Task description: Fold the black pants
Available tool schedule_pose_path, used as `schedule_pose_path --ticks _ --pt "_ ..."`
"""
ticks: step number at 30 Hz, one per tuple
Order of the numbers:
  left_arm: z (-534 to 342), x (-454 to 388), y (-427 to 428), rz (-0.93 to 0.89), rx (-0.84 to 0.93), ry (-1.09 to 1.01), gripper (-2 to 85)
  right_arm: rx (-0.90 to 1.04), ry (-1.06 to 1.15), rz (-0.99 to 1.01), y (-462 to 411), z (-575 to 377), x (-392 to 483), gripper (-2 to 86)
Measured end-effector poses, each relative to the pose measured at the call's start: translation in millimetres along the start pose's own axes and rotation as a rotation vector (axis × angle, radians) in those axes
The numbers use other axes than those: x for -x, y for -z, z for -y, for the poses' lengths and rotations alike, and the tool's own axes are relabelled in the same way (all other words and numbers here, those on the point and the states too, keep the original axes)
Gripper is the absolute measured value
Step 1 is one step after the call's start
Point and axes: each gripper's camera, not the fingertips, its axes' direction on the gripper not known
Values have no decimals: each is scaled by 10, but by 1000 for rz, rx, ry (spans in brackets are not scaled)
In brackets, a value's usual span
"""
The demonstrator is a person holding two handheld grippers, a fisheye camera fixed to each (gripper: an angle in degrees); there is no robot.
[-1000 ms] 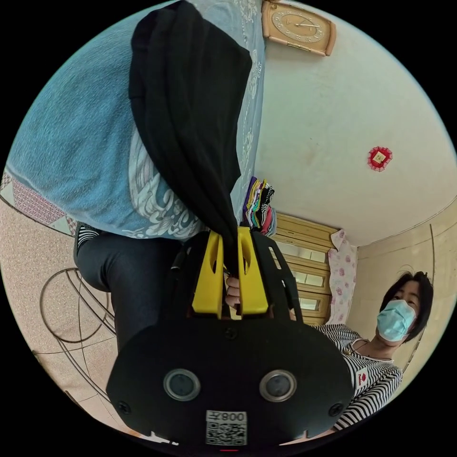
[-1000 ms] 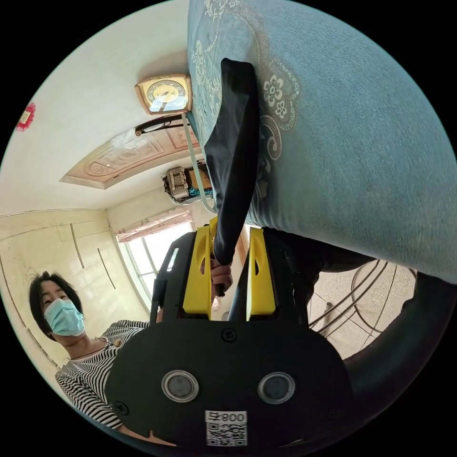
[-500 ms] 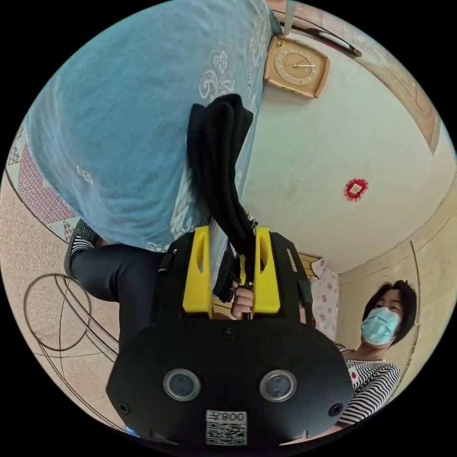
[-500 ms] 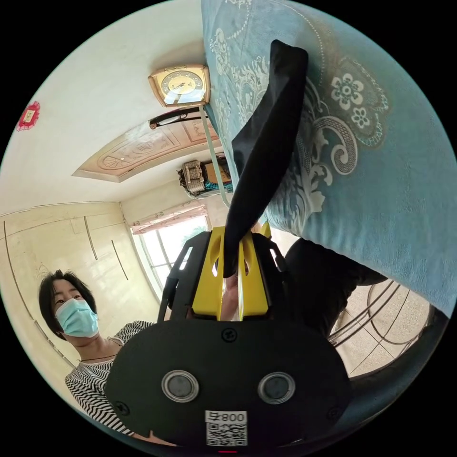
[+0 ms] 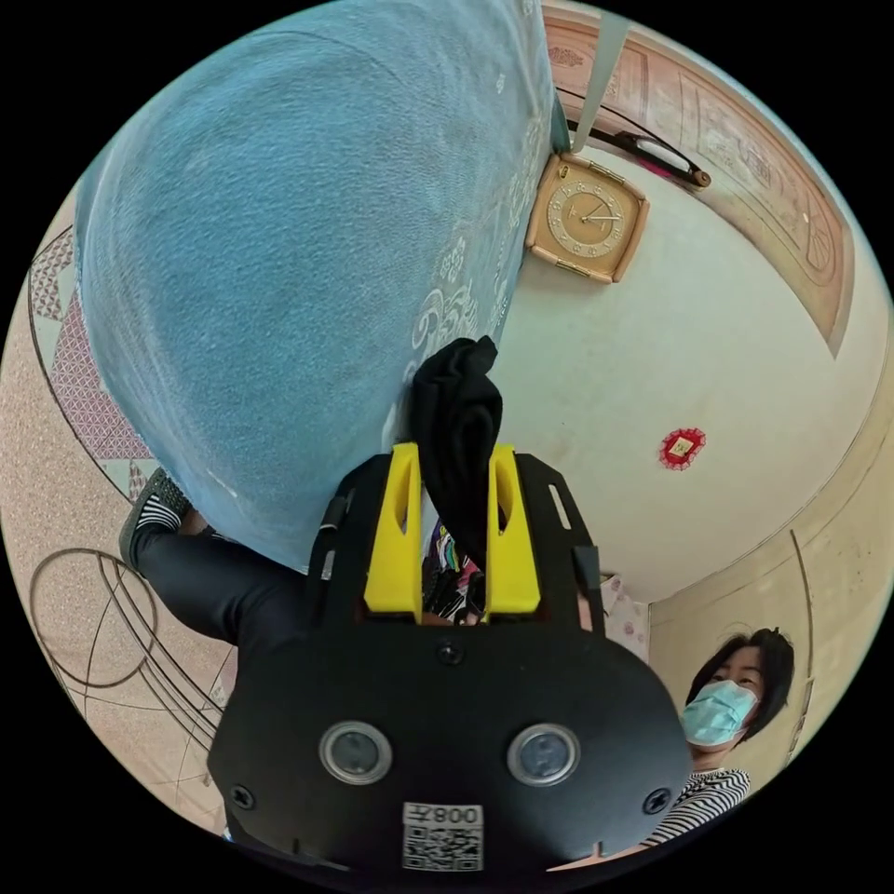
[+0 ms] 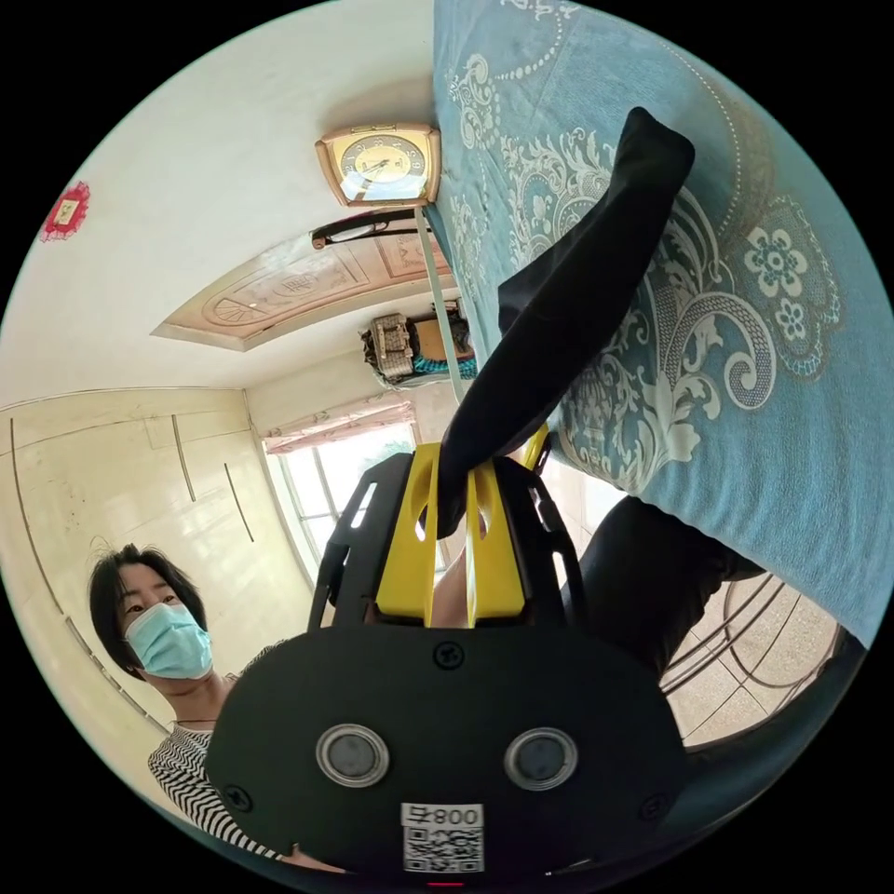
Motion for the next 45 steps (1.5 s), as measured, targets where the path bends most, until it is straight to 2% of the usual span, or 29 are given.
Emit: schedule_pose_path --ticks 10,24,36,45 --pt "-81 142 -244 91 48 -97 71 -42 3 -59 -191 -625 -16 20" --pt "-543 802 -639 33 174 -196 67 -88 126 -73 -446 -2399 263 14" --pt "-649 1728 -1629 32 399 -258 68 -282 203 -21 -425 -4235 392 12" --pt "-470 2518 -2428 73 530 -296 67 -401 233 49 -542 -5276 500 12"
